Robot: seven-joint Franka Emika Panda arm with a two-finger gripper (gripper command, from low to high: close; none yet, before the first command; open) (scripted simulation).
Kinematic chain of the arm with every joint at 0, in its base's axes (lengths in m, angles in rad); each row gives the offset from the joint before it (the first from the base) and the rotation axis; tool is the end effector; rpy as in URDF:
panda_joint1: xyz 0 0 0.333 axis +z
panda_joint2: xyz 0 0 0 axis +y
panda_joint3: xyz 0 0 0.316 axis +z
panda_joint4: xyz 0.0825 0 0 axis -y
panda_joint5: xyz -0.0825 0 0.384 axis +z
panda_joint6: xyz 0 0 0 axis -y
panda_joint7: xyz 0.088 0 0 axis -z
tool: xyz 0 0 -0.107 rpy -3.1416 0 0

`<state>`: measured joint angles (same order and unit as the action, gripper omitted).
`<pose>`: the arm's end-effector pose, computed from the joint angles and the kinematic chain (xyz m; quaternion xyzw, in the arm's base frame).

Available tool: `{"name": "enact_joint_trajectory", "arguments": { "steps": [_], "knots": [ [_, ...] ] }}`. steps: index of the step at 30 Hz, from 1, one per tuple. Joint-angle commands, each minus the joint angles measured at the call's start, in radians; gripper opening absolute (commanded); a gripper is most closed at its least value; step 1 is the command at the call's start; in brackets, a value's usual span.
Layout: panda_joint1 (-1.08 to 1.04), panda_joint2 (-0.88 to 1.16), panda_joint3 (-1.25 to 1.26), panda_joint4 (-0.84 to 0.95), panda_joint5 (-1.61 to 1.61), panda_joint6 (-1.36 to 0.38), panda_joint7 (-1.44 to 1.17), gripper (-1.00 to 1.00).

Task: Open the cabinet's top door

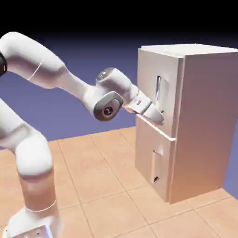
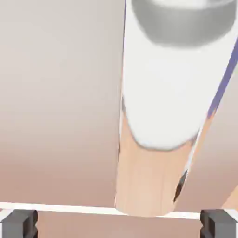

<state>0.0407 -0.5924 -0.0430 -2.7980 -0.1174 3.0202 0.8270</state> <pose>0.3881 0.0074 0.4701 -0.8590 0.3243 -0.3696 0.1430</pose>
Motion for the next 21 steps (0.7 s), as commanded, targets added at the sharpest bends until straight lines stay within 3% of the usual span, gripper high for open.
{"name": "enact_joint_trajectory", "arguments": {
  "steps": [1, 21],
  "knots": [
    [0.011, -0.008, -0.016, 0.004, -0.044, -0.006, 0.032, 0.0],
    [0.231, -0.174, -0.285, 0.042, -0.914, -0.108, 0.695, 0.0]
  ]
}}
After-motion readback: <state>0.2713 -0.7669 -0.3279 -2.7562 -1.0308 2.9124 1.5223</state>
